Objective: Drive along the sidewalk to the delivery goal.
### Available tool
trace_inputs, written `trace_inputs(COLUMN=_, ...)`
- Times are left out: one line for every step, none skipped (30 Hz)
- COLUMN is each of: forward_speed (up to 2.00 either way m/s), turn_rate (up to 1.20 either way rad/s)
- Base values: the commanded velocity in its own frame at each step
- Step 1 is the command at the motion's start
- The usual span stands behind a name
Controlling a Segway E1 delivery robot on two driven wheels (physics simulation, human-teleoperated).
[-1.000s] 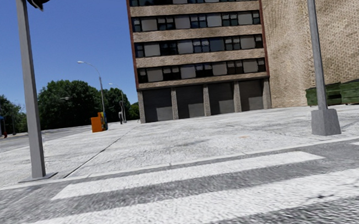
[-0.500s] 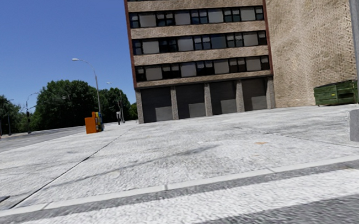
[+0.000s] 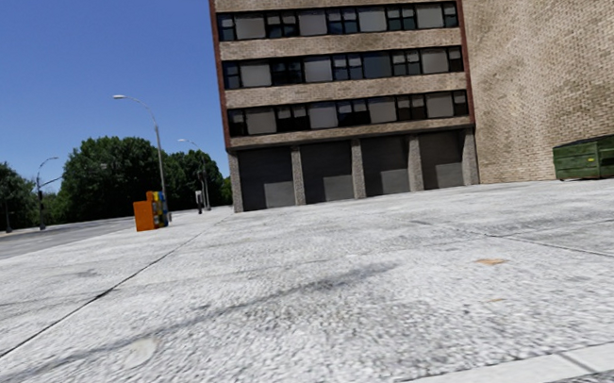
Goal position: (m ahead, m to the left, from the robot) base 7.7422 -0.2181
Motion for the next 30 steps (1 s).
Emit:
trace_inputs(forward_speed=2.0, turn_rate=0.0)
trace_inputs(forward_speed=2.0, turn_rate=0.0)
trace_inputs(forward_speed=2.0, turn_rate=0.0)
trace_inputs(forward_speed=2.0, turn_rate=0.0)
trace_inputs(forward_speed=2.0, turn_rate=0.0)
trace_inputs(forward_speed=2.0, turn_rate=0.0)
trace_inputs(forward_speed=1.99, turn_rate=0.0)
trace_inputs(forward_speed=1.92, turn_rate=0.0)
trace_inputs(forward_speed=1.92, turn_rate=0.0)
trace_inputs(forward_speed=1.86, turn_rate=0.0)
trace_inputs(forward_speed=1.63, turn_rate=0.0)
trace_inputs(forward_speed=1.41, turn_rate=0.0)
trace_inputs(forward_speed=1.41, turn_rate=0.0)
trace_inputs(forward_speed=1.35, turn_rate=0.0)
trace_inputs(forward_speed=1.32, turn_rate=0.0)
trace_inputs(forward_speed=1.32, turn_rate=0.0)
trace_inputs(forward_speed=1.32, turn_rate=0.0)
trace_inputs(forward_speed=1.32, turn_rate=0.0)
trace_inputs(forward_speed=1.32, turn_rate=0.0)
trace_inputs(forward_speed=1.32, turn_rate=0.0)
trace_inputs(forward_speed=1.32, turn_rate=0.0)
trace_inputs(forward_speed=1.32, turn_rate=0.0)
trace_inputs(forward_speed=1.32, turn_rate=0.0)
trace_inputs(forward_speed=1.32, turn_rate=0.0)
trace_inputs(forward_speed=1.32, turn_rate=0.0)
trace_inputs(forward_speed=1.32, turn_rate=0.0)
trace_inputs(forward_speed=1.32, turn_rate=0.0)
trace_inputs(forward_speed=1.32, turn_rate=0.0)
trace_inputs(forward_speed=1.32, turn_rate=0.0)
trace_inputs(forward_speed=1.32, turn_rate=0.0)
